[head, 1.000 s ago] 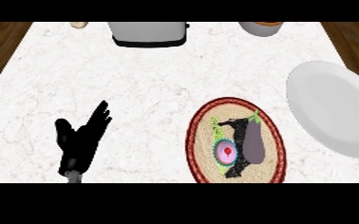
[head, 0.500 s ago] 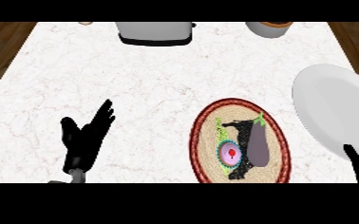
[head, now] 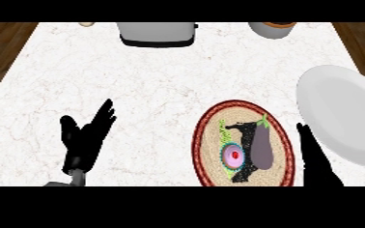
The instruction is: Pick the cupcake from the placemat and place it in the plate
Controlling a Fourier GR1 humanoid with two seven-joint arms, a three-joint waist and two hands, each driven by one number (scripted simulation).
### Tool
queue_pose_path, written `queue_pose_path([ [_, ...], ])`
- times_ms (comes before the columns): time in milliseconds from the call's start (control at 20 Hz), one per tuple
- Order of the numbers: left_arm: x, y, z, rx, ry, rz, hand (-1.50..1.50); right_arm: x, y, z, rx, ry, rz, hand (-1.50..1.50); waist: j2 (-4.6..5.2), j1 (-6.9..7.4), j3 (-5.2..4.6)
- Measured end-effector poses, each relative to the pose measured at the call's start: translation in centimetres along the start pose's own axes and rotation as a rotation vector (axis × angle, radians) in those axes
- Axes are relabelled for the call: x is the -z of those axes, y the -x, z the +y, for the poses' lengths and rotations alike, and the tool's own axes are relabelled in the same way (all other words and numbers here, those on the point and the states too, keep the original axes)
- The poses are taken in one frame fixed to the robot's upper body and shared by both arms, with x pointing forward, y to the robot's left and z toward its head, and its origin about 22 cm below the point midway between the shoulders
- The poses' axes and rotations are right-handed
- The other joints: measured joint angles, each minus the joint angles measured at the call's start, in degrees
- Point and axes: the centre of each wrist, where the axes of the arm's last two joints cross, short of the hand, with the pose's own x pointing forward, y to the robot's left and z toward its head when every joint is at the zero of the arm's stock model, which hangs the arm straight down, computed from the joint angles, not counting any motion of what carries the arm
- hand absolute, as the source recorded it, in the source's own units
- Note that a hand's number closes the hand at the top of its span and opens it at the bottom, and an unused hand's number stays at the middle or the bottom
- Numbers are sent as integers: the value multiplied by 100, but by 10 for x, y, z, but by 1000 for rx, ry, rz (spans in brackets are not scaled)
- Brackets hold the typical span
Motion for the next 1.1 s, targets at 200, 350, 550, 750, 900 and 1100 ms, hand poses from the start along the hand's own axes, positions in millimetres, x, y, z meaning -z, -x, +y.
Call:
queue_pose_path([
  [200, -1, 4, -3, -2, 0, 5, 0, 7, -22, 25, -5, -45, 3, -150, -4, -27, 7],
  [350, 2, 2, -3, -8, 0, 8, 0, 4, -30, 34, -6, -70, 5, -150, -10, -56, 10],
  [550, 1, 8, -4, -8, -3, 10, 0, 4, -36, 46, -23, -83, 9, -150, -14, -73, 11],
  [750, 1, 10, -1, -7, -6, 3, 0, 13, -41, 61, -67, -77, 29, -150, -13, -73, 13],
  [900, 5, 8, 2, -13, -2, 2, 0, 11, -41, 66, -103, -72, 46, -150, -17, -84, 14],
  [1100, 3, 10, 3, -6, -2, 0, 0, 12, -40, 70, -136, -66, 67, -150, -21, -83, 17],
])
